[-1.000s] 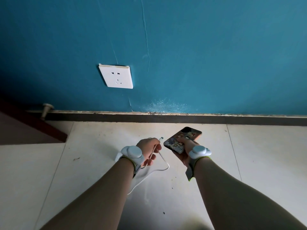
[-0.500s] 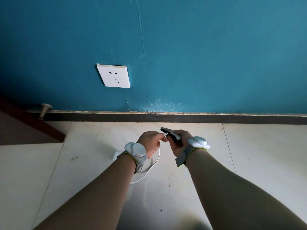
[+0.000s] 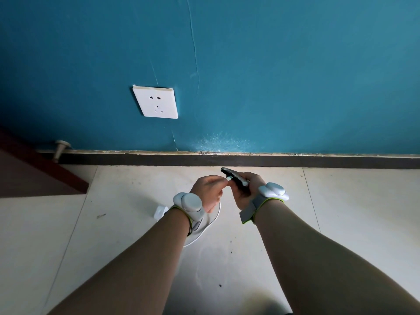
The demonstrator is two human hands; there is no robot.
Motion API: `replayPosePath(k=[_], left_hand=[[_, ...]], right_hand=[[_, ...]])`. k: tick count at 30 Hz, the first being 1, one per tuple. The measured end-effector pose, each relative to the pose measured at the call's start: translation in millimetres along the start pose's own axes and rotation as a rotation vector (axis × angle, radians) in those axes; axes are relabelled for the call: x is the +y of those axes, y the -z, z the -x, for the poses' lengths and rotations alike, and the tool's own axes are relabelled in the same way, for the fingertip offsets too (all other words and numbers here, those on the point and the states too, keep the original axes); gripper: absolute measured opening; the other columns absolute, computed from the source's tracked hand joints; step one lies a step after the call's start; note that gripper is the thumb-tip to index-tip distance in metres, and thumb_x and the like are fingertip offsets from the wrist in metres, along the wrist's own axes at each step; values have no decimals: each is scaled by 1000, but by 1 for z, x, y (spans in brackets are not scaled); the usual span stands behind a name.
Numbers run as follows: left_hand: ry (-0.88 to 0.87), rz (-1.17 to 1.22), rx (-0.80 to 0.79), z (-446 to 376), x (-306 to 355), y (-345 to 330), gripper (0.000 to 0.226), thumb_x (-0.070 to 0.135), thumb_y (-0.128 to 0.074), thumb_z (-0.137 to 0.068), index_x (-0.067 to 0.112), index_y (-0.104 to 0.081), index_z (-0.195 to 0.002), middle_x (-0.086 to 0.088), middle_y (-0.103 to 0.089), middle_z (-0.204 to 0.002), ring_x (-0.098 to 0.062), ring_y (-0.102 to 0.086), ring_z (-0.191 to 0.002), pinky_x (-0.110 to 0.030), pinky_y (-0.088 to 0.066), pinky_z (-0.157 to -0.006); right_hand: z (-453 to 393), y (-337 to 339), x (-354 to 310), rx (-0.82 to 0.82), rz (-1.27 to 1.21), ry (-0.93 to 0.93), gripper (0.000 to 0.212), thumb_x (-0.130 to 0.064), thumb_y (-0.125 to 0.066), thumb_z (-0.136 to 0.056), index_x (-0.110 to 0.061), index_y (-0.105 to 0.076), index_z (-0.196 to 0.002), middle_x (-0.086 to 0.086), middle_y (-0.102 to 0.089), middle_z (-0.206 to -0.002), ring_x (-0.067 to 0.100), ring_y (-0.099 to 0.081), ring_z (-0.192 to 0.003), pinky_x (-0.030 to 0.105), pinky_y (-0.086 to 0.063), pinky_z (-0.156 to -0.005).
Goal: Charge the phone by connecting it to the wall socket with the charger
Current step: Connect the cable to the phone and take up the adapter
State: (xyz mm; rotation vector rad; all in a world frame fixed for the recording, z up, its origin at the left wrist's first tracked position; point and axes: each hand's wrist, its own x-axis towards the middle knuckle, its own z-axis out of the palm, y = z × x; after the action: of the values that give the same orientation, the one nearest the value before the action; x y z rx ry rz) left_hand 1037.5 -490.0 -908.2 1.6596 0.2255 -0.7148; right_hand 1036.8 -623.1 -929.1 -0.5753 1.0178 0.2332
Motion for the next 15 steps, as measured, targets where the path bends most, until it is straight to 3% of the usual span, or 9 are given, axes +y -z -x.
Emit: replayPosePath(k=[11, 15], left_hand=[[2, 7, 9, -2, -5, 1, 31, 23, -54, -92, 24, -70, -65, 7, -39, -46, -16, -27, -45, -16, -16, -44], [4, -6, 20, -4, -5, 1, 25, 22, -53, -92, 21, -71, -74, 6, -38, -47, -17, -26, -46, -17, -16, -44]], right_hand=[[-3, 0, 5, -3, 11, 36, 16, -11, -54, -91, 4, -59, -89, 14, -66, -52, 21, -65, -39, 23, -50, -34], [-4, -1, 5, -5, 20, 60, 14, -12, -55, -92, 1, -60, -89, 12, -66, -53, 22, -65, -40, 23, -51, -35]])
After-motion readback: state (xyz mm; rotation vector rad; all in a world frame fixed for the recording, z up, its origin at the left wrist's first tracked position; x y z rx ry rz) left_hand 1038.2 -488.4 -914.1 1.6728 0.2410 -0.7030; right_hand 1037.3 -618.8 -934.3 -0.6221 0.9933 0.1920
